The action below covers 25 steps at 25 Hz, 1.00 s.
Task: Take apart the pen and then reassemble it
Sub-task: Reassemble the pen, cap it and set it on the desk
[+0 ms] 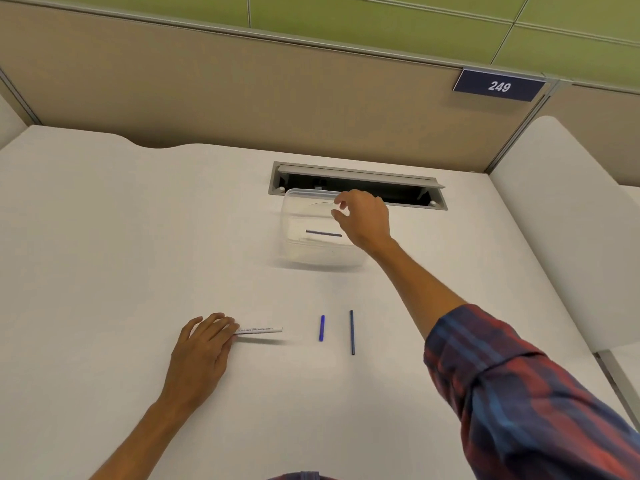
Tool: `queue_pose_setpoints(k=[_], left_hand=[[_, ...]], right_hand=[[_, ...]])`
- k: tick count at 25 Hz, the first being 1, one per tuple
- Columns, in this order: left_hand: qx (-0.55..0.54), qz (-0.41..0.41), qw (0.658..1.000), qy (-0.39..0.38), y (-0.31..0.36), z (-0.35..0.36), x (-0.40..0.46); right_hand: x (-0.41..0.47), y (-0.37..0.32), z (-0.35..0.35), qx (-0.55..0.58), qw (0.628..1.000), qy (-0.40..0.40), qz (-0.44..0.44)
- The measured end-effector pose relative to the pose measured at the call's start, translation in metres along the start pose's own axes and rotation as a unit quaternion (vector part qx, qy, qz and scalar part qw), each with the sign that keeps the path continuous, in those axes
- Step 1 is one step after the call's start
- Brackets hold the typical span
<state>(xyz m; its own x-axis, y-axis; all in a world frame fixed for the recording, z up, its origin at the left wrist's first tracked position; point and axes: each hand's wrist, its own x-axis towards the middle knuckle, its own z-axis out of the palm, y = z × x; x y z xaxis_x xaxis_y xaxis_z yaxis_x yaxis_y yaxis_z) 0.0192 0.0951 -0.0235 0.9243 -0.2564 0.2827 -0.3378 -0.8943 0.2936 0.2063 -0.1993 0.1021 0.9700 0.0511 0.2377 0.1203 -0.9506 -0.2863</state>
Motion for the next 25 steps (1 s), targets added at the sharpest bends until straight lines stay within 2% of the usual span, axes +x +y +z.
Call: queue_pose_setpoints(k=[4, 6, 15, 21, 25], left_hand=[[0.002, 0.012, 1.000, 0.016, -0.001, -0.002, -0.002], [0.001, 0.012, 1.000, 0.024, 0.001, -0.003, -0.002], [0.005, 0.029, 0.999, 0.042, 0.012, -0.010, -0.005], [-0.007, 0.030, 0.999, 0.045, 0.023, -0.014, -0.004], [-0.054, 0.011, 0.997, 0.056, 0.034, -0.022, -0.001]], right_hand=[[-0.027, 0.009, -0.010, 0.074, 0.995, 0.057, 0.033], [-0.053, 0.016, -0.010, 0.109, 0.991, 0.061, 0.057], [-0.184, 0.035, 0.037, 0.116, 0.970, -0.073, 0.201], [-0.208, 0.028, 0.054, 0.095, 0.963, -0.087, 0.236], [-0.205, 0.024, 0.055, 0.092, 0.958, -0.091, 0.255]])
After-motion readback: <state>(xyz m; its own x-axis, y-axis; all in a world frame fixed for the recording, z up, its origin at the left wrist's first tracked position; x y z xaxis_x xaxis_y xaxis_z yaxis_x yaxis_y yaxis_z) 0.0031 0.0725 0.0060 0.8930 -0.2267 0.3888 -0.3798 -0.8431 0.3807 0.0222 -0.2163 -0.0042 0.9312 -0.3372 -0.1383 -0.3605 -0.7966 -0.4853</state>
